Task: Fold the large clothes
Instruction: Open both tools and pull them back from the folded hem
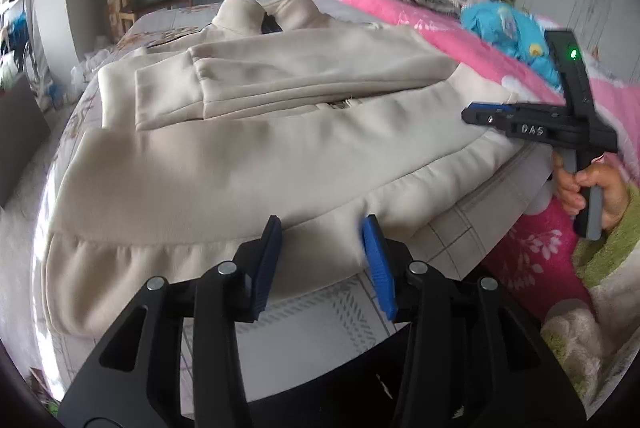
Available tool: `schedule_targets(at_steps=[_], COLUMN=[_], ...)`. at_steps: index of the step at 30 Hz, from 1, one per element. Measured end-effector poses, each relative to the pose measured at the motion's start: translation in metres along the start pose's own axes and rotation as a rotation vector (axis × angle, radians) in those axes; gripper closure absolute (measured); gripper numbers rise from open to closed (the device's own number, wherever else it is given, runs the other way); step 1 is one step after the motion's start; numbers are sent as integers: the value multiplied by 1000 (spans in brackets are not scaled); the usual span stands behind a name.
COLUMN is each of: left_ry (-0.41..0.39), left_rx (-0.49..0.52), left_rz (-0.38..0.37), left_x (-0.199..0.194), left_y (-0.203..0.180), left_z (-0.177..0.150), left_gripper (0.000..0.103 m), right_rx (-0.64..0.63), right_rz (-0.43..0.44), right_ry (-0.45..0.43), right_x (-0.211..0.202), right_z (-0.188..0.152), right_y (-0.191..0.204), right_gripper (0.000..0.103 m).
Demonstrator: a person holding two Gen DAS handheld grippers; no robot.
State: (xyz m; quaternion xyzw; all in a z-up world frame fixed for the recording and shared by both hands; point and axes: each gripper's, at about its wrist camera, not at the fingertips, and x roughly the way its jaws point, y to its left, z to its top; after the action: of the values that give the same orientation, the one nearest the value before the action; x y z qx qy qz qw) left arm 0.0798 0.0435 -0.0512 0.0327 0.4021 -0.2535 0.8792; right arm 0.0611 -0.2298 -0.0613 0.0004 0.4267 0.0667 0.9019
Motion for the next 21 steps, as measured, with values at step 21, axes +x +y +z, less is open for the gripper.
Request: schedule_targets(at_steps=[21], left_ry=[-5], left_rx=[-280], left_rz=[262], left_x=[-27], left_y=[94], left_z=[20], left_gripper=[31], right_rx=[130], right_rz=[-42], right_ry=[-8], right_x=[-11], right_z=[-4], right_y=[-37], right_gripper=[63])
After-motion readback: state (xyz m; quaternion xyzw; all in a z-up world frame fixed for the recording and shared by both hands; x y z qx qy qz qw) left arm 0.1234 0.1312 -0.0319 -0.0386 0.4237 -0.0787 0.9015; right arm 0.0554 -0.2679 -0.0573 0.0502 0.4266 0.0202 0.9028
